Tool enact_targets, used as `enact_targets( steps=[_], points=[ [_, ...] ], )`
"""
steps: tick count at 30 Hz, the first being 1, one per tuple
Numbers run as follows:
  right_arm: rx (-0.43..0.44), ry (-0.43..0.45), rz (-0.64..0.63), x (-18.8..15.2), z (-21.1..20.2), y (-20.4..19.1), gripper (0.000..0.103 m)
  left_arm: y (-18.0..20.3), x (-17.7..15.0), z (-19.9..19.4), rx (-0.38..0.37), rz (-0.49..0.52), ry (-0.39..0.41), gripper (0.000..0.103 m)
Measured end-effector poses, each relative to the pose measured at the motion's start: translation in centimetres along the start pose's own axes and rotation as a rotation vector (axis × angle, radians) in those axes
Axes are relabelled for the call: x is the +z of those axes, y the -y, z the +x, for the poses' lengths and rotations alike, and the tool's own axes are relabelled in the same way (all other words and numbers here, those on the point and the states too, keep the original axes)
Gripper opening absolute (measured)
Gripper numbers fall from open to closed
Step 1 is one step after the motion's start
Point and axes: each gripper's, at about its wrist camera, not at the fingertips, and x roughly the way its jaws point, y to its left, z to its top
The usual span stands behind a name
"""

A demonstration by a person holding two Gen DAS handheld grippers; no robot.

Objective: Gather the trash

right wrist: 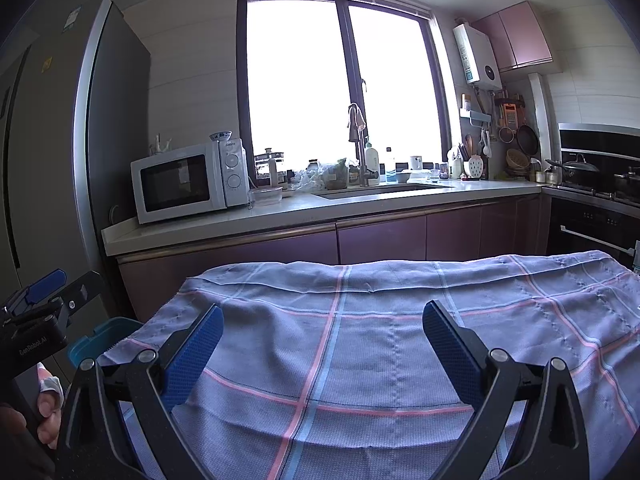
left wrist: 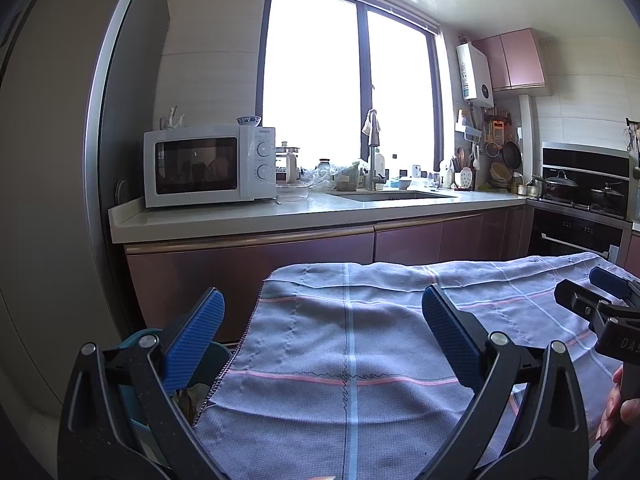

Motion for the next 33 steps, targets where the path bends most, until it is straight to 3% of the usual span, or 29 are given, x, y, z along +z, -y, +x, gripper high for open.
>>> enact_targets(
  steps=[33],
  points=[
    [-0.009,-0.004,0.009,-0.12,-0.07,0.46,0.096,0.10,-0.16,0.12,0.002,0.000,-0.008,0.097]
  ],
)
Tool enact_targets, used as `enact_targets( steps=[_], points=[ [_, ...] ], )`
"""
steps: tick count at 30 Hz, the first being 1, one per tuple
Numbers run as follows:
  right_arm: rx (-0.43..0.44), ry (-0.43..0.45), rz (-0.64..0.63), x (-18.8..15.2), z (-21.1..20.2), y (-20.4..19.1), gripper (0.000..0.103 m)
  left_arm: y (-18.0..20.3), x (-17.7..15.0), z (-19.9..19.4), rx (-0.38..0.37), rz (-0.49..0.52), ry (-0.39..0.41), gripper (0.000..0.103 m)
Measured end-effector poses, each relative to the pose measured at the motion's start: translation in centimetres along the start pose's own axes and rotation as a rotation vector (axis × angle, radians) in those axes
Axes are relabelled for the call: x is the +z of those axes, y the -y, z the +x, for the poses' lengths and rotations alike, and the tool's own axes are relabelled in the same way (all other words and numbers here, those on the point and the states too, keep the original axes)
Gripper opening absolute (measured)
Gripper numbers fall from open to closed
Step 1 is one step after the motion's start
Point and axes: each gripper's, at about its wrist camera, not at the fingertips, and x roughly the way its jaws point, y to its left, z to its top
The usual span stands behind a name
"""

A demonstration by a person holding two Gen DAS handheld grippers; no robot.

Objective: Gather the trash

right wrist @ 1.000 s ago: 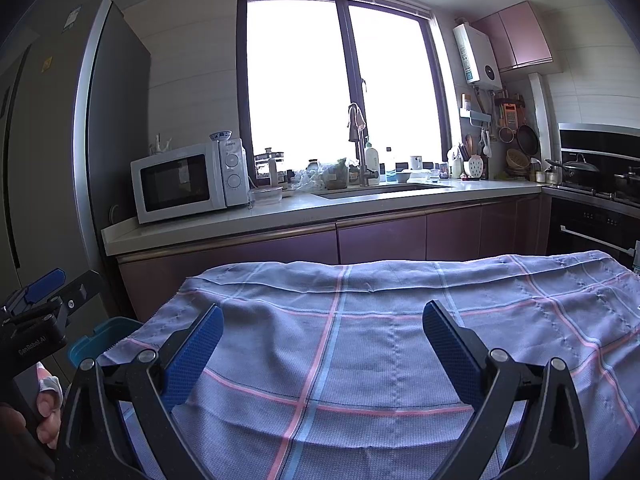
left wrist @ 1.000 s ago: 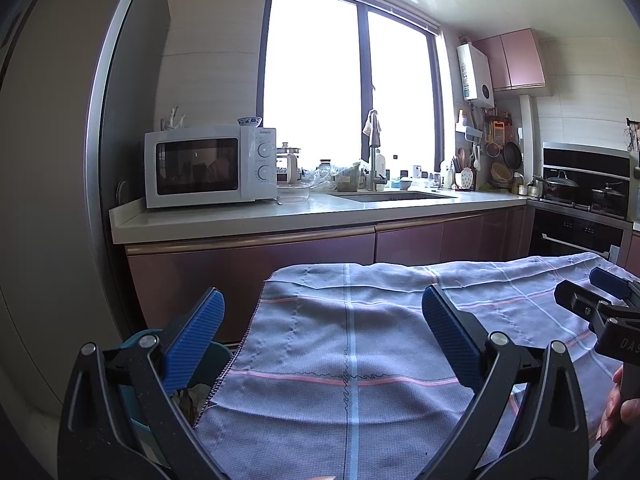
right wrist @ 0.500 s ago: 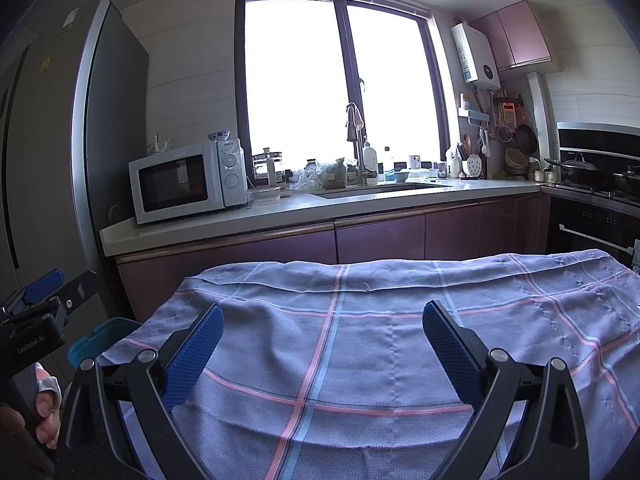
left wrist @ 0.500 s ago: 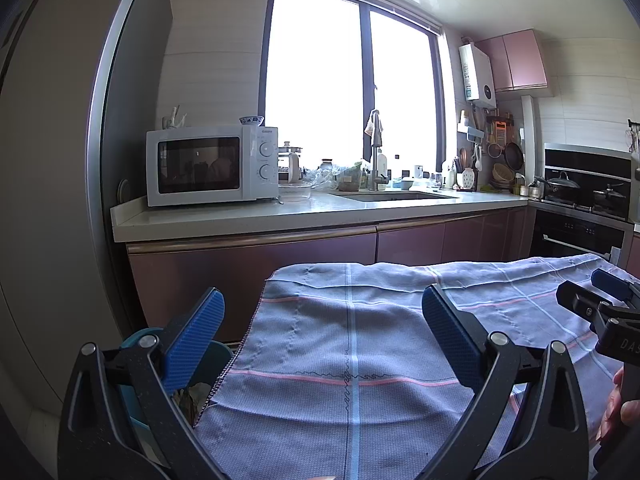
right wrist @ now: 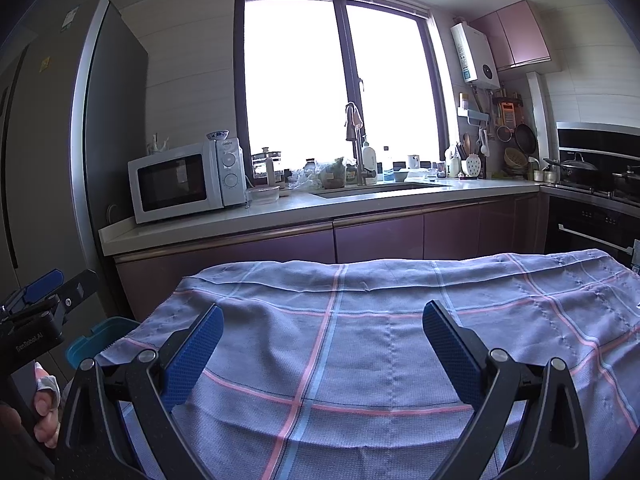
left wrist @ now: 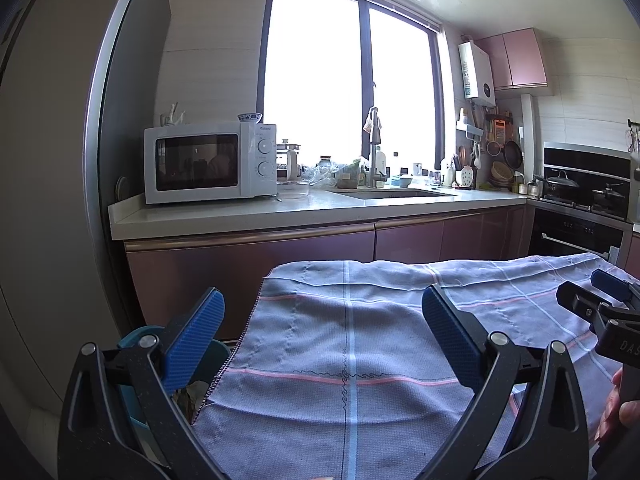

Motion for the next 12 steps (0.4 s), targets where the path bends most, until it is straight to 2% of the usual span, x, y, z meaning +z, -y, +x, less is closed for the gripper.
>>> enact_targets(
  steps=[4,6,10,12],
  points=[
    [-0.001,-0.003,0.006,0.0,0.3,0.5,0.096,0.3,-0.1,0.8,-0.018,0.001,-0.028,0.097],
    [-0.002,-0.012,0.007,0.0,0.6,0.9,0.096,0.6,0.0,1.8,-0.043,-0.001,-0.067,0.097],
    [-0.006,-0.056,0.026,0.1,1.5,2.6,0.096,1.6,-0.1,5.9,-0.096,0.001,-0.234,0.097],
    [-0.015,-0.096,0.039,0.2,2.3,4.0,0.096,2.1,-0.5,8.7,-0.094,0.008,-0.330,0.097]
  ],
)
